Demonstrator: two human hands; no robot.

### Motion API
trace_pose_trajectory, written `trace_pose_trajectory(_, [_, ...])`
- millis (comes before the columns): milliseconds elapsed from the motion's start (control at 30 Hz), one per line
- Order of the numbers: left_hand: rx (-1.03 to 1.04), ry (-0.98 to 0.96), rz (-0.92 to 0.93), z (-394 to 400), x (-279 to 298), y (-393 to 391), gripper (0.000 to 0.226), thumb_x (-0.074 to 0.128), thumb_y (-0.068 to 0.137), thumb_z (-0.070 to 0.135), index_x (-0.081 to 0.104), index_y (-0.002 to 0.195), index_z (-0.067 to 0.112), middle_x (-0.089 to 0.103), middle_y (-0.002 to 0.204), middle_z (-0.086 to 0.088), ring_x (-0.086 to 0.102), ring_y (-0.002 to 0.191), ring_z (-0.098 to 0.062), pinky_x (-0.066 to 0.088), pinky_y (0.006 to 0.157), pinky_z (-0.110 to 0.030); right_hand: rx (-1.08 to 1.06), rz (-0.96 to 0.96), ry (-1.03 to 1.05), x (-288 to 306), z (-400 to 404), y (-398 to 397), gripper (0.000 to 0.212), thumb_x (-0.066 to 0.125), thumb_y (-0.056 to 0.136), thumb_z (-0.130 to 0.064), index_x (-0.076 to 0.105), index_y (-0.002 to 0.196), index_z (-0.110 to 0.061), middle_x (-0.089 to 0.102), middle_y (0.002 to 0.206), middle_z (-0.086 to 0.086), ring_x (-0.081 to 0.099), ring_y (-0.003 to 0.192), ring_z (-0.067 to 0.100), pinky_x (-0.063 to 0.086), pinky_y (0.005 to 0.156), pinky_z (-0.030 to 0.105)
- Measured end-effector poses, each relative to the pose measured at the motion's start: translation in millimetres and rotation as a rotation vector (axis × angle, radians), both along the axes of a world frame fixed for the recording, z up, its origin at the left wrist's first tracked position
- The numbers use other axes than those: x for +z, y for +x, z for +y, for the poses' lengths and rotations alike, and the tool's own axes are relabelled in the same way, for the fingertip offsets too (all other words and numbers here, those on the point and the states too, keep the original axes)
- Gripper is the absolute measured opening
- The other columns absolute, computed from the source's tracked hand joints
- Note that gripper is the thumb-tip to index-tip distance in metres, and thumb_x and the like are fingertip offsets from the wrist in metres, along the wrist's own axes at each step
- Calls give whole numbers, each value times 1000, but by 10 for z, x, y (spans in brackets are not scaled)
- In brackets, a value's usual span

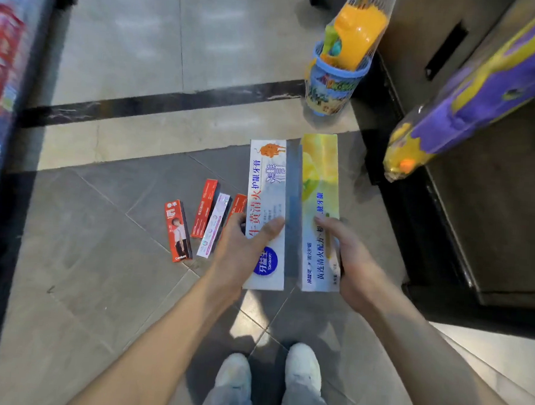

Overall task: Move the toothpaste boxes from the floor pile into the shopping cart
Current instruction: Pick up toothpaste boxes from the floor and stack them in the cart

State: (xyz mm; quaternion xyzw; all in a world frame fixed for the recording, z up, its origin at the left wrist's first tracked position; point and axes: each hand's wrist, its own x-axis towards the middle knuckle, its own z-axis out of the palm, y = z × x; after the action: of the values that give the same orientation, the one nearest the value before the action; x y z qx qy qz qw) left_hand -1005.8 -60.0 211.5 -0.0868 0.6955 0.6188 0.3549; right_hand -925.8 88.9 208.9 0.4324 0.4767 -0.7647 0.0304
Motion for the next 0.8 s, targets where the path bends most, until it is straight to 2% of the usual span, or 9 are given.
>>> trace_pose_trajectory(67, [1,16,-6,6,818,87,46,79,79,37,57,116,21,76,102,-4,76,87,-26,61,81,-51,17,48,-16,856,41,89,67,76,69,-48,63,125,-14,71,117,19,71,95,33,59,75,47])
trace_pose_trajectory(133, [19,14,1,34,1634,173,39,78,82,35,58,113,22,77,98,-3,76,84,-25,62,79,-49,-3,96,-6,1716,105,185,59,76,72,-43,66,122,-13,72,114,20,70,96,35,58,79,48])
trace_pose_trajectory(233, [52,34,35,113,2834,281,43,78,78,41,56,111,23,76,94,-1,76,82,-24,62,78,-50,-39,162,-4,2961,173,317,51,80,76,-33,65,120,-12,73,110,18,71,91,33,59,76,45])
trace_pose_trajectory(333, [39,84,87,216,3867,415,53,78,72,47,56,114,23,76,99,-1,75,87,-23,61,82,-50,-90,226,36,4017,215,452,34,69,89,-27,65,118,-9,72,104,17,70,82,28,59,67,37])
trace_pose_trajectory(400, [28,116,119,286,4419,504,58,78,69,50,56,115,24,76,104,0,75,92,-22,60,86,-50,-117,240,77,4597,236,552,30,64,94,-25,65,120,-10,71,103,17,69,84,31,57,70,40])
trace_pose_trajectory(467, [-8,127,134,334,4871,627,56,78,72,50,54,117,25,75,106,0,75,89,-20,62,79,-45,-125,253,119,5058,197,695,33,65,93,-27,65,123,-13,73,111,17,71,94,37,59,75,43])
trace_pose_trajectory(567, [-55,174,177,370,5364,786,43,75,85,39,54,119,22,74,102,4,75,79,-11,58,58,-23,-200,254,186,5594,105,946,24,61,97,-24,66,117,-12,77,101,13,75,88,29,61,78,43])
trace_pose_trajectory(633, [-117,203,189,356,5603,902,41,75,86,35,55,119,20,74,101,5,74,76,-5,53,54,-16,-259,236,234,5822,4,1148,24,60,97,-24,66,116,-10,76,101,16,74,86,30,57,84,46])
trace_pose_trajectory(800, [-390,254,214,267,5945,1155,38,77,85,36,55,114,24,75,101,5,75,80,-11,58,64,-25,-493,214,260,6127,-358,1728,29,63,95,-27,64,118,-8,74,107,21,71,95,36,53,93,55])
